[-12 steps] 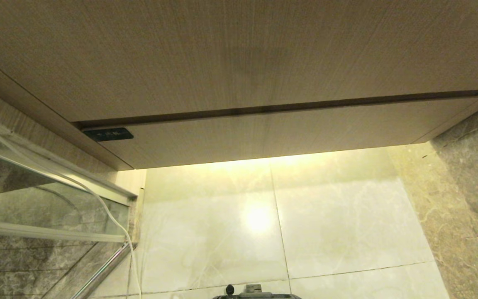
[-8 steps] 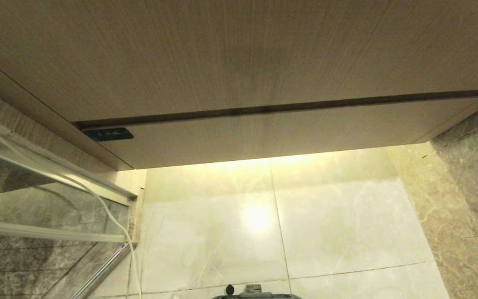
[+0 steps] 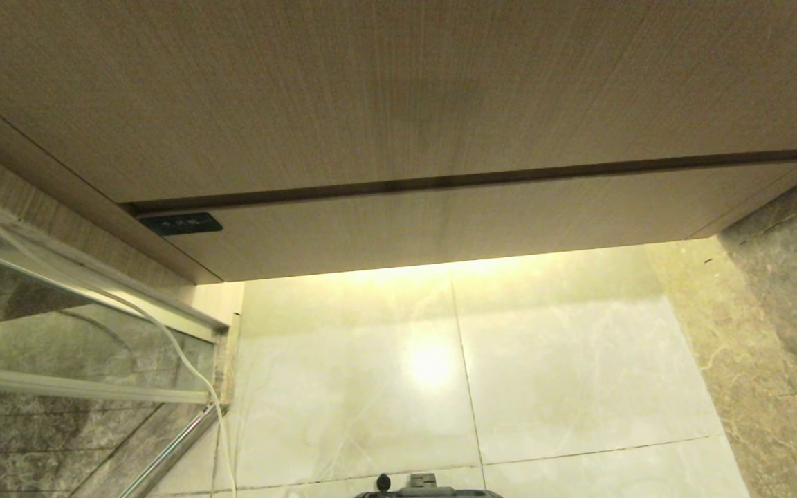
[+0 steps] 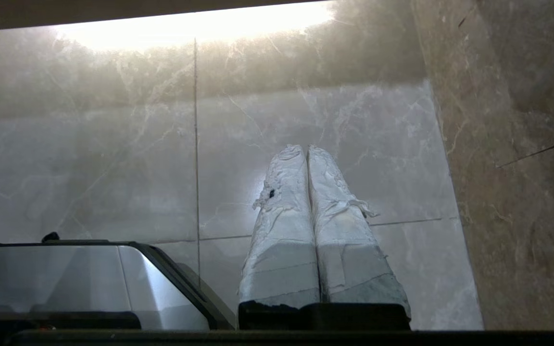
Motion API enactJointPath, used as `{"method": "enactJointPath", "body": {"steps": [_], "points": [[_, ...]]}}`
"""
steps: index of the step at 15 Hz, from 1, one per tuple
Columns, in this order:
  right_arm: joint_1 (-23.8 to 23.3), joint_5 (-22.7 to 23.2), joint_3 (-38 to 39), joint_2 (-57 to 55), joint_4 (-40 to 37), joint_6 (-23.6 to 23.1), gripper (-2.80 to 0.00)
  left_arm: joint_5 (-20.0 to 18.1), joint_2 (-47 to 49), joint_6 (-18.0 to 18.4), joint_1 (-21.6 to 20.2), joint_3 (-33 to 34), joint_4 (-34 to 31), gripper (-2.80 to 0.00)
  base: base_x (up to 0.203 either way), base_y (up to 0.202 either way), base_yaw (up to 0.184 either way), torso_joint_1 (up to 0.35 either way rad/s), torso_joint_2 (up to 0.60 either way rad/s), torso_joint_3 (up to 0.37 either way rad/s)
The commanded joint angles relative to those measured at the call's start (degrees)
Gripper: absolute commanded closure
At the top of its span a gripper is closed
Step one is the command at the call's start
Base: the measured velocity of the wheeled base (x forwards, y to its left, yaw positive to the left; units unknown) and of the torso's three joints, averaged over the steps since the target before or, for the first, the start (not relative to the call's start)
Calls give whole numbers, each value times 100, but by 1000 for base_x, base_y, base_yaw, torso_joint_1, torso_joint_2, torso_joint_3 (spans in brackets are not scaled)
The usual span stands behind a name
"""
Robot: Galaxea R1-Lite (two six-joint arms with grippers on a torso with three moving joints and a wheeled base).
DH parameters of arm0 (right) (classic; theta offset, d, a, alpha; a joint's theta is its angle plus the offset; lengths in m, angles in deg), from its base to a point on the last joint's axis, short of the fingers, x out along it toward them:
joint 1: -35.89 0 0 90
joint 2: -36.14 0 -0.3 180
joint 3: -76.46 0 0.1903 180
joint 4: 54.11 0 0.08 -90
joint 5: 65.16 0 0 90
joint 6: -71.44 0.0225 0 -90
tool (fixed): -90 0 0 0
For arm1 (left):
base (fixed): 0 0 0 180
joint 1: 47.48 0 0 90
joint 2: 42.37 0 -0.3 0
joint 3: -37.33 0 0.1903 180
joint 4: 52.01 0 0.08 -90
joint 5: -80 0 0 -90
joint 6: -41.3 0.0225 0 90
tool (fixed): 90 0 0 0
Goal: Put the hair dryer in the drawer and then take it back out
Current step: Pull open the drawer
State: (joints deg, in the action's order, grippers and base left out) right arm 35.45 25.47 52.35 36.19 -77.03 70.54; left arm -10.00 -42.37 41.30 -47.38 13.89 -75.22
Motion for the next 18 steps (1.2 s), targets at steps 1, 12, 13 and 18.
{"method": "enactJointPath", "body": {"steps": [1,12,13,18], "points": [[0,96,-816,-138,-282,9,0,0,2,0,-2,-1,2,0,0,0,0,0,0,0],[-26,331,-5211,-2702,-4278,220,0,0,8,0,-2,-1,3,0,0,0,0,0,0,0],[-26,357,-5244,-2910,-4262,227,0,0,9,0,-2,-1,2,0,0,0,0,0,0,0],[44,508,-5200,-3195,-4316,222,0,0,0,0,-2,-1,2,0,0,0,0,0,0,0]]}}
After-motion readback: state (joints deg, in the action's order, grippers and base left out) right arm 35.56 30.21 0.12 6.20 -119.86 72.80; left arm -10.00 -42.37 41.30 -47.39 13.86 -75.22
